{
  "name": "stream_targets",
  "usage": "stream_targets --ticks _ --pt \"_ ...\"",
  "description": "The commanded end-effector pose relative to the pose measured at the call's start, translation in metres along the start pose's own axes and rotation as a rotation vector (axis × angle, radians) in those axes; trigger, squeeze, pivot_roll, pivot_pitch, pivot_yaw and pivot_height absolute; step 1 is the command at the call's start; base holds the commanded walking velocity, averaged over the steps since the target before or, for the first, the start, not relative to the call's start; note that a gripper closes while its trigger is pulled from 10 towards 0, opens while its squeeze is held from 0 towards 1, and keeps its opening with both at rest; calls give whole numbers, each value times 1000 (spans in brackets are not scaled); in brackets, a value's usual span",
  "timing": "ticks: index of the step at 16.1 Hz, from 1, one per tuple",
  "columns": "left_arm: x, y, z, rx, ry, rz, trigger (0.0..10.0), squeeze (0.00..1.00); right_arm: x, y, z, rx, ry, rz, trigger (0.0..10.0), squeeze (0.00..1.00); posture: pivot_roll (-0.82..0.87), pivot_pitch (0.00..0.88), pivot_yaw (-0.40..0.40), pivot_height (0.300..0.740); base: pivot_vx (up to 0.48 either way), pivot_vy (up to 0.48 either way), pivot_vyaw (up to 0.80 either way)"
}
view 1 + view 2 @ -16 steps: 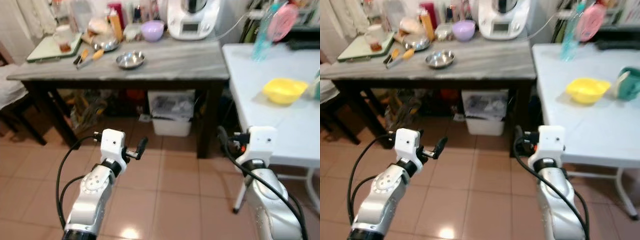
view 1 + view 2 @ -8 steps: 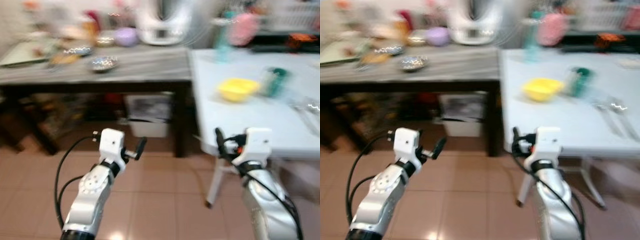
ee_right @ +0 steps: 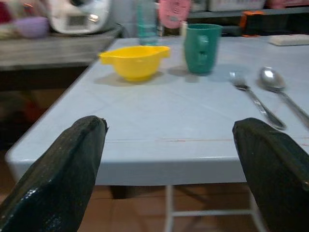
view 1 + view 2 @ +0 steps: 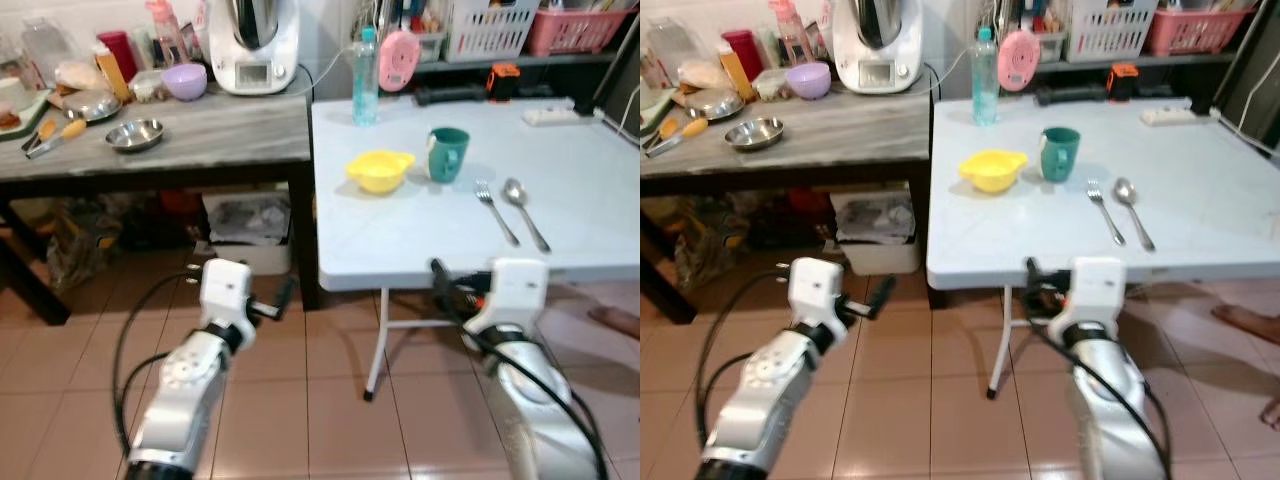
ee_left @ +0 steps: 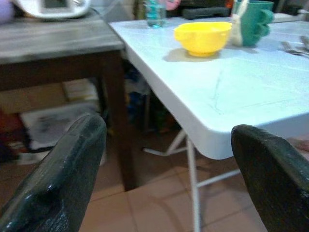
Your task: Setting the table
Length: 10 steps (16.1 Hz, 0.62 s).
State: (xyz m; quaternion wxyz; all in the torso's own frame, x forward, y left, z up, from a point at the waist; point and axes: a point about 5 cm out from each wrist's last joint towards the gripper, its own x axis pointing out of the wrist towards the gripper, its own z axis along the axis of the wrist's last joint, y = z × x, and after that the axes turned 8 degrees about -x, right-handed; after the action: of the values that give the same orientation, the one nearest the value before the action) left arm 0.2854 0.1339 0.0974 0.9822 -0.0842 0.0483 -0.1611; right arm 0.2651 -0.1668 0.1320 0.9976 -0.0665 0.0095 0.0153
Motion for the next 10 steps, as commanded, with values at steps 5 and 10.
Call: stream_targets --ticks 5,10 --pt "-14 38 1 107 -61 267 10000 0 -3 2 4 -67 -42 38 10000 0 -107 0 79 740 0 0 0" --pt "-22 51 2 96 -69 295 10000 0 -6 0 -1 -64 -26 31 10000 0 -95 0 83 740 0 0 0"
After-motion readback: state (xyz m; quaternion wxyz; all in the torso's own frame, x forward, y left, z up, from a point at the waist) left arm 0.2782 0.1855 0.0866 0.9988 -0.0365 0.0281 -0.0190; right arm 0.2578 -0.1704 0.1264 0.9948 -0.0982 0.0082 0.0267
